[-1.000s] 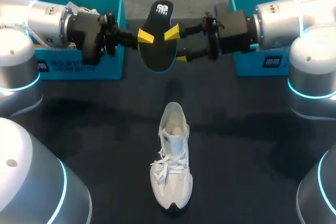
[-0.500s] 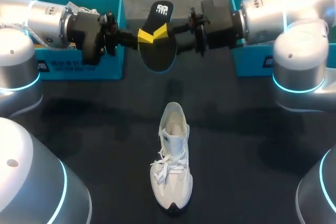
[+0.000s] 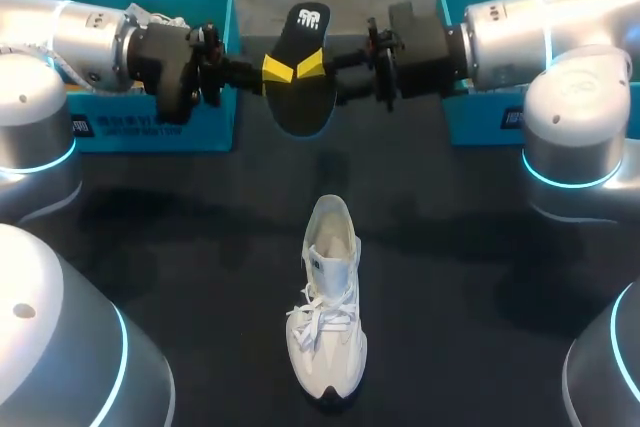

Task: Take the shoe out of the shoebox, open the shoe tongue, remove and reinsert the insole, then place the shoe into the shoebox

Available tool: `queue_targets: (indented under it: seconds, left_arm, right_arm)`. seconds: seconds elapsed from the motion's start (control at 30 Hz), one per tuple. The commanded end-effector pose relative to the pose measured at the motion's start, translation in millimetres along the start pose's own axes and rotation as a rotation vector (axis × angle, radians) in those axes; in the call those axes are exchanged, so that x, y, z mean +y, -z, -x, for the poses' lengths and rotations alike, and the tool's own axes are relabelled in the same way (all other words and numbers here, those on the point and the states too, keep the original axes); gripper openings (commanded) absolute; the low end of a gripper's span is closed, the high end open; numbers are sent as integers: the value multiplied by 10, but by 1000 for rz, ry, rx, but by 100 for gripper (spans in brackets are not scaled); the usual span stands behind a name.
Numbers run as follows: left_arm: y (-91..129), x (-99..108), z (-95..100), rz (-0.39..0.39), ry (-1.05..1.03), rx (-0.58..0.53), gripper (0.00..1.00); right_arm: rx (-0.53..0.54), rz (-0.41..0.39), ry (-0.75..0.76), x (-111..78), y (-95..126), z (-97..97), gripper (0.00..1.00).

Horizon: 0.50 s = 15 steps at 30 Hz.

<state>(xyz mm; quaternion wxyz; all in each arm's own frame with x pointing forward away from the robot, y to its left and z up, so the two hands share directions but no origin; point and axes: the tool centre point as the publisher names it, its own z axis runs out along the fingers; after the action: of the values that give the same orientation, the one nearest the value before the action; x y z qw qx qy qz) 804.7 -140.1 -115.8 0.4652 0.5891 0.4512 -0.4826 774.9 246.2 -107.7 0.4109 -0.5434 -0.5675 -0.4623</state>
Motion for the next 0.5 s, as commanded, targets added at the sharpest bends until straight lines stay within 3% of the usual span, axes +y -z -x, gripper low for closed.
queue_targets:
  seconds: [0.03, 0.5]
  left_arm:
    - [-9, 3, -8, 1, -3, -1, 0]
    - [-9, 3, -8, 1, -3, -1, 0]
  right_arm:
    - [-7, 2, -5, -15, 18, 11, 33]
    - [-1, -5, -13, 15, 7, 53, 22]
